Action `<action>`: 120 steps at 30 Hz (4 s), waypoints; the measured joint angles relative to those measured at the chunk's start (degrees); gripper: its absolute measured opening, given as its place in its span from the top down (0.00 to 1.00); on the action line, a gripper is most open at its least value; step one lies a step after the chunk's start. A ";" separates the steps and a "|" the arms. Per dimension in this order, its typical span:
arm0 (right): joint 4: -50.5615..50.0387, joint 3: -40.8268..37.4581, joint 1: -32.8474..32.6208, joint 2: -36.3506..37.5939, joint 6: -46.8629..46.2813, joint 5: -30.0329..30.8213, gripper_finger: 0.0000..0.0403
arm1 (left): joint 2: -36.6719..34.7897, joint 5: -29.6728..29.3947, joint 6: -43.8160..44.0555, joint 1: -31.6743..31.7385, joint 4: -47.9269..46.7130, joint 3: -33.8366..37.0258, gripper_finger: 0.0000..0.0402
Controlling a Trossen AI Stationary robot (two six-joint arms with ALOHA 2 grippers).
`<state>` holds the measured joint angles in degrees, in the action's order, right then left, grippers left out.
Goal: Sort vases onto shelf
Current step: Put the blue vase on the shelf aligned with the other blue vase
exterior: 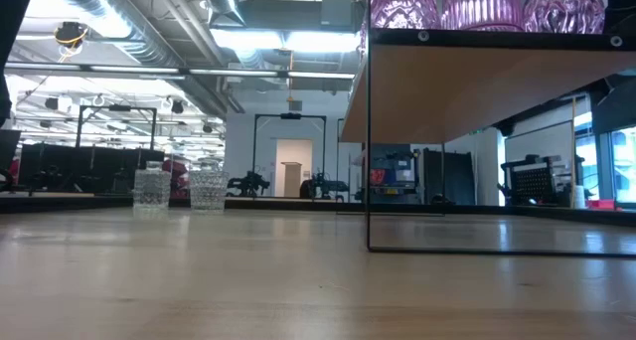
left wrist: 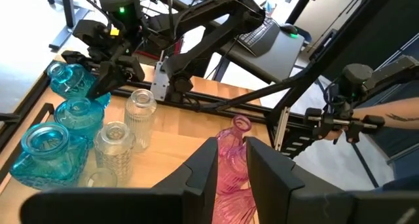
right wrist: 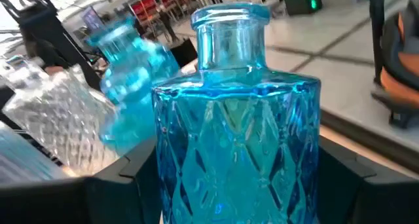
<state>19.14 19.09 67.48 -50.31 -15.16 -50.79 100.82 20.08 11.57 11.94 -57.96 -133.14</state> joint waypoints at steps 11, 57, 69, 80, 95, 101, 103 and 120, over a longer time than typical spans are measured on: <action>-7.01 -0.02 0.00 5.01 -2.95 2.15 0.37 | 0.11 -6.74 0.38 0.04 -5.76 0.00 0.82; 8.39 0.00 -12.41 -4.76 -9.03 11.22 0.37 | 2.86 -14.54 1.85 9.00 -0.09 20.18 0.82; 10.99 0.04 -12.41 -4.76 -10.24 10.74 0.37 | 2.77 -5.59 4.54 14.79 16.50 33.48 0.82; 11.00 0.92 -12.41 -4.91 -11.63 10.94 0.37 | 2.82 -4.19 4.92 16.94 21.52 37.55 0.82; 11.09 5.92 -20.20 -12.18 -5.33 20.14 0.37 | 2.80 -4.20 4.88 16.92 22.63 37.55 0.82; 10.71 5.94 -20.63 -12.10 -3.18 21.91 0.37 | 2.80 -3.86 4.86 16.92 22.64 37.55 0.82; 10.20 5.97 -20.63 -12.06 -2.20 21.74 0.37 | 2.80 -3.07 4.86 16.92 22.63 37.55 0.82; 3.98 5.55 -20.63 -11.25 7.91 19.83 0.37 | 3.15 -2.33 4.92 16.87 22.45 37.55 0.82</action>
<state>23.12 24.65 46.85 -61.56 -7.25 -30.97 103.96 17.75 16.49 28.82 -35.51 -95.59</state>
